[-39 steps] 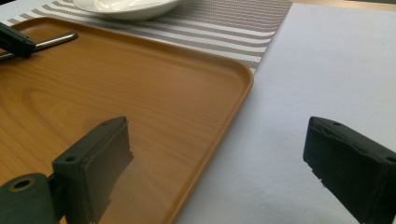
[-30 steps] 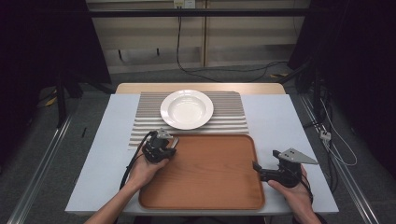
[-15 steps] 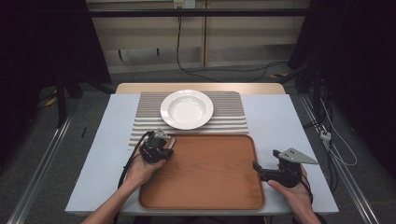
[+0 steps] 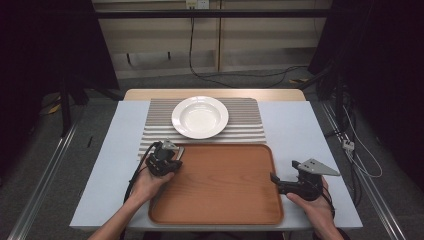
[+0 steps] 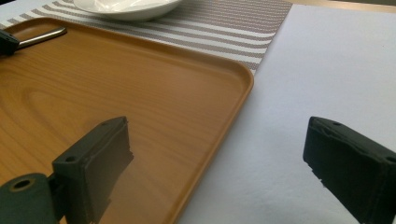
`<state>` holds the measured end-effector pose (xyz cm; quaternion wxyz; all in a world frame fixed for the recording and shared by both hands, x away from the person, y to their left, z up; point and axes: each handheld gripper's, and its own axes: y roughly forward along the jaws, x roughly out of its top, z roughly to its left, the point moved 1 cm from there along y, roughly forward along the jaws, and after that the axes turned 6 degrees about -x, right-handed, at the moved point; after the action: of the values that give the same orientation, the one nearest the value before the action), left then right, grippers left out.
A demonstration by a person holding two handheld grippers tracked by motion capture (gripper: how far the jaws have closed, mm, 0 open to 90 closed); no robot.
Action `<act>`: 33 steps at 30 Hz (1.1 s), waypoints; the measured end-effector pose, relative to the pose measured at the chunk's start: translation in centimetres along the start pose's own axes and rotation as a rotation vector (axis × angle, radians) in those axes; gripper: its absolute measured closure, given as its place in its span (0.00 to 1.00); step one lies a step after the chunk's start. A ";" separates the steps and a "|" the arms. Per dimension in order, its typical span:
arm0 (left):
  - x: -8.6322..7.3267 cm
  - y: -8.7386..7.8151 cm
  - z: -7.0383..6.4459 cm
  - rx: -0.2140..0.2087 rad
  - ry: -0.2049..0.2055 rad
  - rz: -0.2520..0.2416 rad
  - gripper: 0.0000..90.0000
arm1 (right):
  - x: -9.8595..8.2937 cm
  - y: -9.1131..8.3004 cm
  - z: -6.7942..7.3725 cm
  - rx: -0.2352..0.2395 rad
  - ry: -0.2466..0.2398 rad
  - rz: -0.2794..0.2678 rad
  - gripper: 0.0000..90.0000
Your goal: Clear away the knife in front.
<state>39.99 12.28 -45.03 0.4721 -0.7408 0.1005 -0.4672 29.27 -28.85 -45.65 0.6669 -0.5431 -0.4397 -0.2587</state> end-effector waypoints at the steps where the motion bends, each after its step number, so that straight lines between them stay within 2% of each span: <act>1: 0.0 0.0 0.0 0.000 -0.001 0.002 1.00 | 0.0 0.0 0.0 0.000 0.000 0.000 0.08; 17: -0.9 -0.8 0.4 0.007 -0.021 0.002 1.00 | 0.0 0.1 0.0 -0.002 -0.002 0.002 0.08; 18: -1.0 -0.9 0.4 0.022 -0.019 0.003 1.00 | 0.0 0.1 0.0 -0.001 -0.002 0.002 0.08; 19: -1.0 -0.9 0.5 0.010 -0.017 0.004 1.00 | 0.0 0.1 0.0 -0.002 -0.002 0.002 0.08; 27: -1.6 -1.4 0.5 0.015 -0.025 0.007 1.00 | 0.0 0.1 -0.1 -0.004 -0.002 0.002 0.08; 32: -2.0 -1.6 0.4 0.020 -0.026 0.006 0.99 | 0.0 0.1 -0.1 -0.004 0.000 0.003 0.08; 33: -2.0 -1.7 0.5 0.024 -0.014 0.008 0.99 | 0.0 0.1 -0.1 -0.004 0.001 0.003 0.08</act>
<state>38.77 14.68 -44.93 0.4835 -0.7379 0.0944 -0.4614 29.34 -28.88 -45.69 0.6662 -0.5451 -0.4382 -0.2589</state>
